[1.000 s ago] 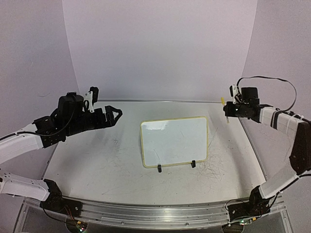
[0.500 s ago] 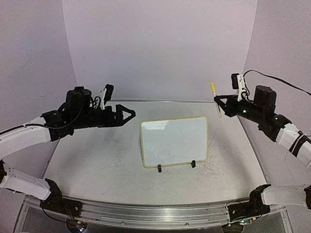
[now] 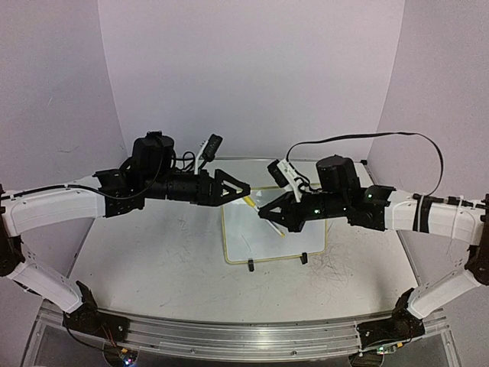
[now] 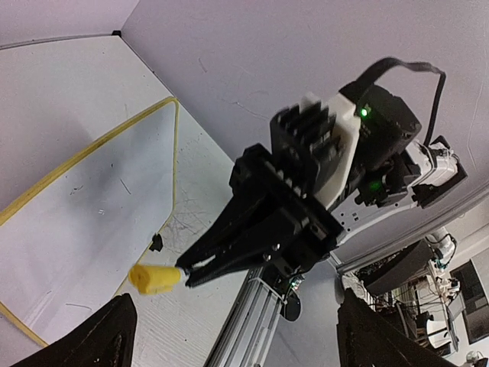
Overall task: Write a sentence on the whiteboard
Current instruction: Pass from the right arm to the left, then open the pen cap from the whiteboard marker, then place the pen cap at the center of the board, then hold the whiteboard at the center of the board.
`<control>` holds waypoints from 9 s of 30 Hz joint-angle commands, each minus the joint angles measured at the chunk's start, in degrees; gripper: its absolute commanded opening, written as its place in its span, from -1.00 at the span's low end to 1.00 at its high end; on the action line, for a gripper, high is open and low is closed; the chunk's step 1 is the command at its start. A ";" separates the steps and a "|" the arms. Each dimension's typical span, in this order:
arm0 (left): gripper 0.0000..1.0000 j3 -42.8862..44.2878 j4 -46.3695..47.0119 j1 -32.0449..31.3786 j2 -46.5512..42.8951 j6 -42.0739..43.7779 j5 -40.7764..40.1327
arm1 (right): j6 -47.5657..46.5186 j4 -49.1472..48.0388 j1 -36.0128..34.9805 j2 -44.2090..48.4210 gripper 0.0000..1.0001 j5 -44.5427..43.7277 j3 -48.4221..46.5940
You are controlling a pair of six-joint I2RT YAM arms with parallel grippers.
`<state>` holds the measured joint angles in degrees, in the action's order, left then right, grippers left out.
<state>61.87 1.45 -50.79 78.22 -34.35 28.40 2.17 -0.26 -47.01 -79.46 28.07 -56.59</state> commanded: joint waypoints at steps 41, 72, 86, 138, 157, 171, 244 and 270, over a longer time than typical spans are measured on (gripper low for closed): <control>-1.00 4.06 -3.78 1.37 3.69 -1.95 -2.22 | 3.84 -11.86 -4.81 -2.04 -0.30 -7.17 2.96; -1.00 -1.58 25.51 2.97 0.09 -16.09 7.57 | 37.65 -60.88 -4.25 1.74 0.31 -1.78 13.37; -1.00 -3.75 29.37 2.97 -0.28 -18.54 7.30 | 42.15 -68.19 -4.33 -4.10 -0.27 0.22 10.60; -1.00 -22.08 19.74 22.92 -14.68 -20.55 -0.30 | 31.34 -47.62 -0.69 19.53 -1.00 -14.74 29.27; -0.92 -31.68 14.85 19.22 0.79 -11.93 -6.42 | 22.91 -32.87 -0.69 26.21 -1.00 -21.72 26.46; -0.84 -25.86 2.81 13.22 5.49 -5.62 -23.96 | 21.23 -32.61 -0.71 24.37 -1.00 -22.88 25.70; 0.93 -8.23 -2.27 24.15 -1.33 8.54 -0.42 | 17.40 -21.72 -0.71 24.65 -1.00 -28.07 22.28; 0.74 -6.12 15.00 24.15 14.94 9.64 17.89 | 14.29 -13.94 -11.74 9.31 -1.00 -35.08 10.50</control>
<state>55.00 12.15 -26.71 91.93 -25.27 42.74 18.04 -16.69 -54.26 -67.74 -1.41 -40.89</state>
